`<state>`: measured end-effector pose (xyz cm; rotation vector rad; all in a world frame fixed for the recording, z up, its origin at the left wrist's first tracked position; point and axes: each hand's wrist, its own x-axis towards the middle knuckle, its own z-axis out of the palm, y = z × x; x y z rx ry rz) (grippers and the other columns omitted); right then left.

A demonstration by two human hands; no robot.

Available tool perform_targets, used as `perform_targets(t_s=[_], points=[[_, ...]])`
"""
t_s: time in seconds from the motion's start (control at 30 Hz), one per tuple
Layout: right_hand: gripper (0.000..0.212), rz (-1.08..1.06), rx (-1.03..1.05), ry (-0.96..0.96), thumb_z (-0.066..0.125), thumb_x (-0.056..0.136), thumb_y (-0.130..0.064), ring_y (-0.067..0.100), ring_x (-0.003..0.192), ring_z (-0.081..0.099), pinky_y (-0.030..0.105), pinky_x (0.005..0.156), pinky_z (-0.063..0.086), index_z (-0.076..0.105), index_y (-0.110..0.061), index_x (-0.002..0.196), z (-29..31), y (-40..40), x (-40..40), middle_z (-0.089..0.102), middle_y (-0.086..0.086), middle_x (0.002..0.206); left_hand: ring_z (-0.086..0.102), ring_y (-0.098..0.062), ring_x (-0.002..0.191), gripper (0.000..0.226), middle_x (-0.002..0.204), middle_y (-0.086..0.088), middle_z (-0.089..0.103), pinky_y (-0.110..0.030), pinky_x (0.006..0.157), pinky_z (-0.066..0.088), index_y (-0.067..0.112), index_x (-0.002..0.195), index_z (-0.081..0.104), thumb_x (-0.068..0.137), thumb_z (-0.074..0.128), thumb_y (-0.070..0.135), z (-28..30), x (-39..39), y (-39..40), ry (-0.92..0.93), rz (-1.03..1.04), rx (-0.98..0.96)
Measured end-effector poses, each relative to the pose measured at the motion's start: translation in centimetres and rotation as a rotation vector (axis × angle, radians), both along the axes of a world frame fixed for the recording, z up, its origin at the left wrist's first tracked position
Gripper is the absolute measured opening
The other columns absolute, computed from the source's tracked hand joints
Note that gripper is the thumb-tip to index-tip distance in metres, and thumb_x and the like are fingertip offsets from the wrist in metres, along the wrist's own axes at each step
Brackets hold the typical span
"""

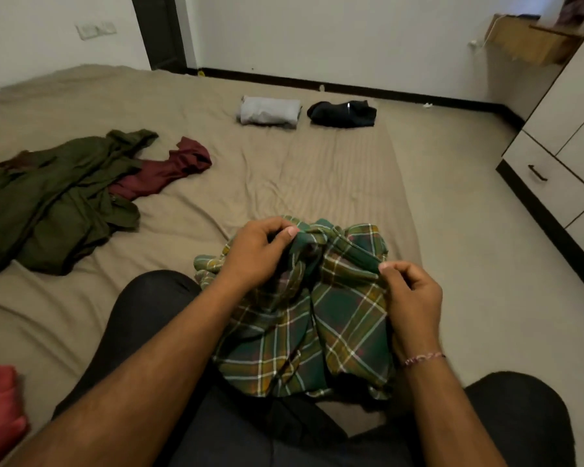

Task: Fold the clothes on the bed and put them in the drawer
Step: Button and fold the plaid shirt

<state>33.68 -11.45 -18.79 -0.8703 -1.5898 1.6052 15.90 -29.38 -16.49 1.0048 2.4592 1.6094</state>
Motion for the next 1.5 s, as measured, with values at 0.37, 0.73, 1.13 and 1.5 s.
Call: perform_targets(t_s=[0.37,0.73,1.13,1.5], points=[[0.013,0.005,0.093,-0.015,0.074,0.093,-0.021,0.015,0.078,0.071,0.039,0.076,0.062,0.072,-0.019,0.080,0.8,-1.2,-0.5,0.076,-0.001,0.080,0.059,-0.008,0.072,0.026,0.083,0.012,0.062,-0.032,0.064,0.052,0.030,0.101,0.062,0.086,0.078,0.045,0.9,5.9,-2.6,0.199,-0.055,-0.140],[0.006,-0.084,0.342,-0.105,0.071,0.096,-0.028,0.012,0.092,0.067,0.049,0.089,0.058,0.069,-0.023,0.094,0.8,0.3,0.2,0.072,-0.009,0.094,0.064,-0.017,0.069,0.017,0.074,-0.004,0.068,-0.041,0.069,0.053,0.022,0.091,0.064,0.094,0.062,0.039,2.1,1.3,-1.8,-0.159,-0.047,-0.047],[0.033,0.248,0.615,-0.076,0.067,0.087,0.007,0.008,0.099,0.066,0.018,0.088,0.051,0.076,-0.024,0.089,2.3,-5.6,1.9,0.068,-0.012,0.097,0.072,-0.025,0.068,0.023,0.085,-0.020,0.075,-0.032,0.065,0.059,0.008,0.120,0.064,0.099,0.060,0.000,2.5,5.9,-2.5,-0.707,-0.205,0.349],[0.032,0.144,-0.071,0.195,0.074,0.085,0.011,0.015,0.077,0.068,0.026,0.072,0.059,0.068,-0.014,0.103,0.4,-11.9,1.7,0.067,0.000,0.084,0.073,-0.009,0.083,0.015,0.090,0.004,0.077,-0.025,0.073,0.058,0.024,0.095,0.074,0.096,0.071,0.010,-1.8,11.0,-1.5,-0.311,0.240,0.434]])
